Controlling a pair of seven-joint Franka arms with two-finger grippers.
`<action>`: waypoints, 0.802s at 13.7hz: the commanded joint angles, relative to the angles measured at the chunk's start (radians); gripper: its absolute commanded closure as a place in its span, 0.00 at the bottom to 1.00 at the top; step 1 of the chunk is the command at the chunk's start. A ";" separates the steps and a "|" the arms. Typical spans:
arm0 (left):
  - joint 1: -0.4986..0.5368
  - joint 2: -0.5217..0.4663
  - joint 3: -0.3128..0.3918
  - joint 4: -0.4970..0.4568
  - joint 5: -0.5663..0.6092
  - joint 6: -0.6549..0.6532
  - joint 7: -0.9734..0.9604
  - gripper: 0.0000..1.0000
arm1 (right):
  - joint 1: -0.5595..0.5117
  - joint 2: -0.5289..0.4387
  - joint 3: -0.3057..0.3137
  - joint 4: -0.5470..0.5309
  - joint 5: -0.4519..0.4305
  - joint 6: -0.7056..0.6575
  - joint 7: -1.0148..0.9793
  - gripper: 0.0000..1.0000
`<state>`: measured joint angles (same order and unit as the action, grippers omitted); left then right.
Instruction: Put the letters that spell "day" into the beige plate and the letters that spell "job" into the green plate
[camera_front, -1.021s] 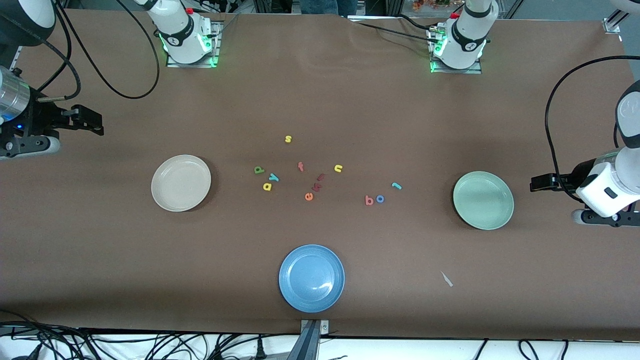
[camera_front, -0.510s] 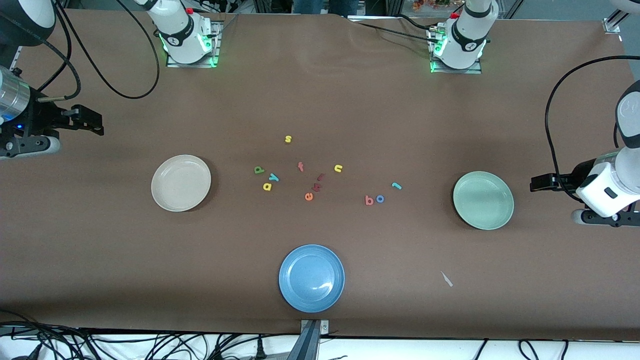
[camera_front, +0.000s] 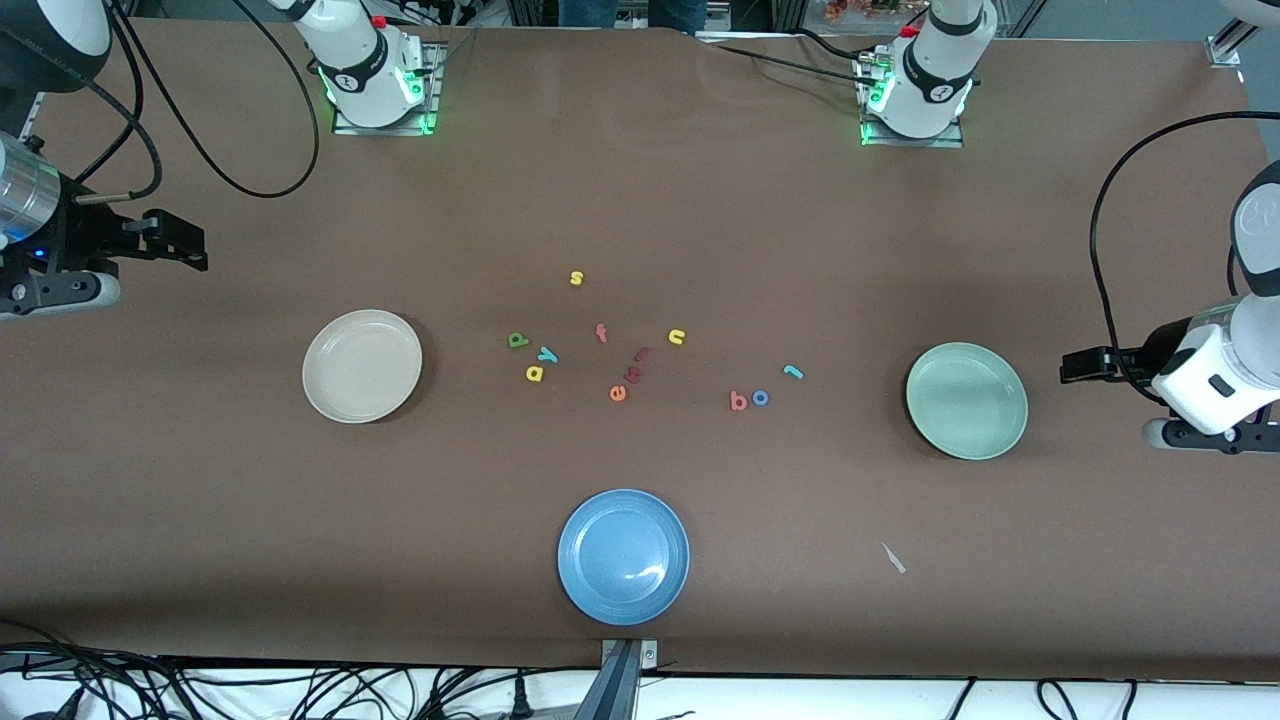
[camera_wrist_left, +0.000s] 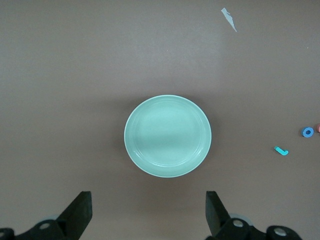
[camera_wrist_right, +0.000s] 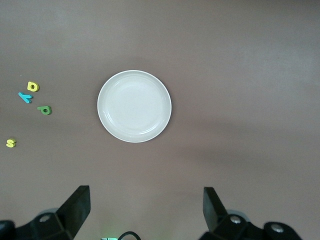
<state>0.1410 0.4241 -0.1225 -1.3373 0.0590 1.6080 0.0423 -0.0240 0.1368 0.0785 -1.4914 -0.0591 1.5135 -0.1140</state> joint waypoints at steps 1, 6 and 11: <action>-0.001 -0.019 -0.002 -0.016 0.013 0.007 -0.012 0.00 | 0.003 -0.010 0.000 0.008 0.002 -0.009 0.004 0.00; 0.000 -0.019 -0.002 -0.016 0.013 0.007 -0.010 0.00 | 0.007 -0.010 0.003 0.011 0.001 0.000 0.007 0.00; 0.000 -0.019 -0.002 -0.016 0.013 0.007 -0.009 0.00 | 0.007 -0.011 0.004 0.011 0.002 0.005 0.016 0.00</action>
<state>0.1411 0.4241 -0.1225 -1.3373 0.0590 1.6080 0.0423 -0.0218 0.1356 0.0814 -1.4887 -0.0591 1.5216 -0.1140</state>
